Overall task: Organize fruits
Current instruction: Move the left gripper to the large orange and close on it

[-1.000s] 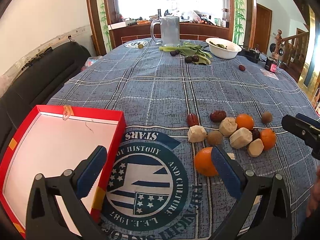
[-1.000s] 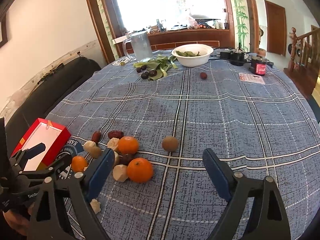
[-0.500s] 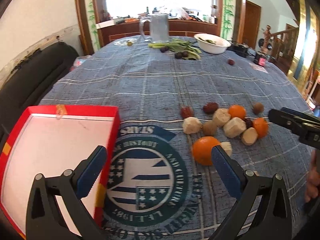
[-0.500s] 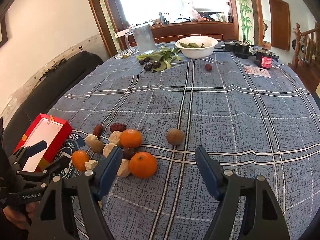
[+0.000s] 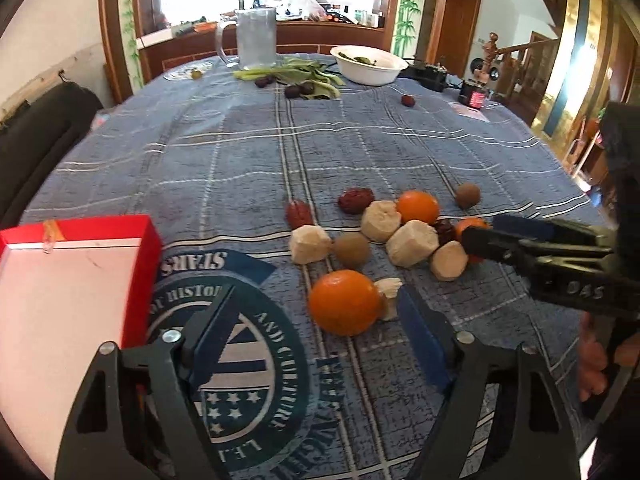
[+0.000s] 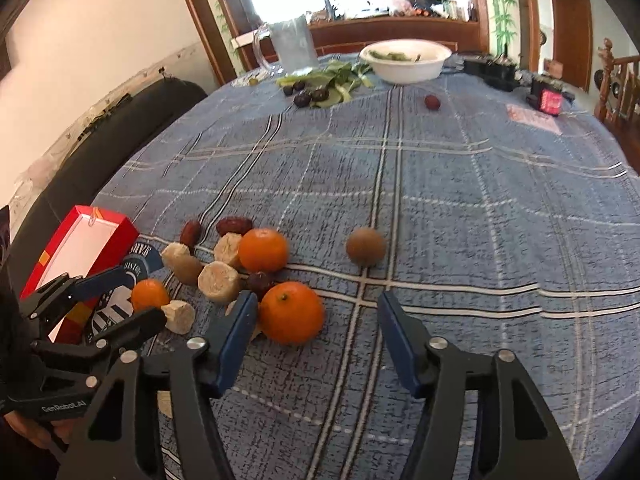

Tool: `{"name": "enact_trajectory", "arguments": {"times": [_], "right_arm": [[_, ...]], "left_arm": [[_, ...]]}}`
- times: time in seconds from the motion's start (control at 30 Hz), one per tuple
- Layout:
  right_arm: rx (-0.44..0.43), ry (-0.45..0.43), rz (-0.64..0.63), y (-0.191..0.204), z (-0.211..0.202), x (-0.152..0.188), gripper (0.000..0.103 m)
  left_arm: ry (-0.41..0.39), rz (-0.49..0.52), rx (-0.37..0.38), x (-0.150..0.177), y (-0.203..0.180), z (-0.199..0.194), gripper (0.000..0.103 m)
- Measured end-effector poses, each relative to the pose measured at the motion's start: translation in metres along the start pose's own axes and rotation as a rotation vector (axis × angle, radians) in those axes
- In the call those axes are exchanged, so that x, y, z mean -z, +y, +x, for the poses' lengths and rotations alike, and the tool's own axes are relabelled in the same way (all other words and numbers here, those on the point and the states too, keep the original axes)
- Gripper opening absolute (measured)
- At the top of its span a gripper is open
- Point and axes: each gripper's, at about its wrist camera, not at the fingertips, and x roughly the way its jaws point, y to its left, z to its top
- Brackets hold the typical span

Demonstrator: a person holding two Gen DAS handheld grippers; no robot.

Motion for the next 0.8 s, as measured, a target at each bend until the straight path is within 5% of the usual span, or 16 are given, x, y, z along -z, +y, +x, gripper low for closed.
{"name": "enact_trajectory", "arguments": {"times": [0.4, 0.47, 0.8], "right_arm": [[-0.132, 0.037, 0.107, -0.015, 0.005, -0.002, 0.045], [-0.177, 0.055, 0.124, -0.015, 0.007, -0.001, 0.033], [-0.122, 0.013, 0.115, -0.015, 0.002, -0.002, 0.032]], "left_arm": [[0.051, -0.006, 0.158, 0.000, -0.006, 0.008, 0.057], [0.051, -0.008, 0.169, 0.000, -0.005, 0.007, 0.055], [0.028, 0.008, 0.143, -0.002, 0.000, 0.001, 0.045]]}}
